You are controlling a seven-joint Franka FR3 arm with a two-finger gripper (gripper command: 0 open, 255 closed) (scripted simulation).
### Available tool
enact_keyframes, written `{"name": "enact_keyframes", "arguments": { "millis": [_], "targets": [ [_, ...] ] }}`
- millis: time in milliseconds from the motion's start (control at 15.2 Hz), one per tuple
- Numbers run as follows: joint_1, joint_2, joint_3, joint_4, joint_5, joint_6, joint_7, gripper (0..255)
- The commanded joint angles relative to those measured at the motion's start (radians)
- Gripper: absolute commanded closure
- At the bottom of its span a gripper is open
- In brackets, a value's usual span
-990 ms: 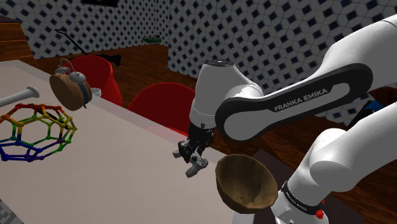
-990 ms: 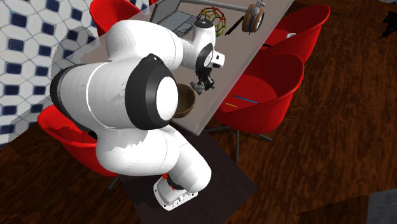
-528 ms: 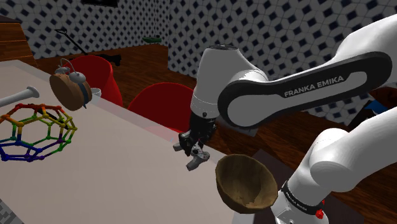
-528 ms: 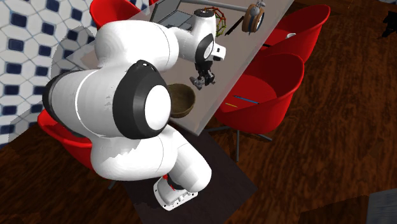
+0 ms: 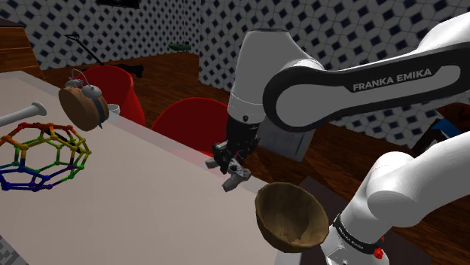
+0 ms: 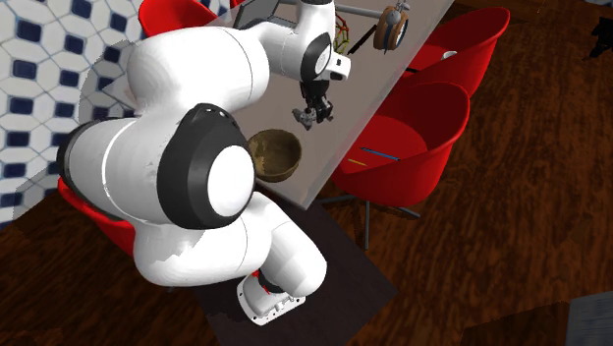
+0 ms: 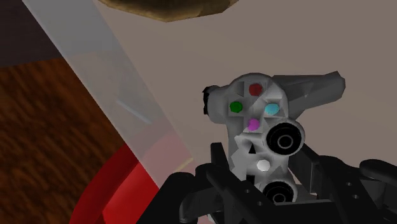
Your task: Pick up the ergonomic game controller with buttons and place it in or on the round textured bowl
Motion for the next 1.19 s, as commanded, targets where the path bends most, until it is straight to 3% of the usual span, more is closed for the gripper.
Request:
{"name": "enact_keyframes", "arguments": {
  "millis": [0, 924, 1122],
  "targets": [
    [0.0, -0.01, -0.008, 0.019, -0.002, -0.03, 0.0, 255],
    [-0.007, -0.043, -0.052, 0.181, -0.026, -0.224, 0.003, 255],
    [0.022, -0.124, -0.065, 0.131, 0.0, -0.255, 0.003, 255]
  ]
}}
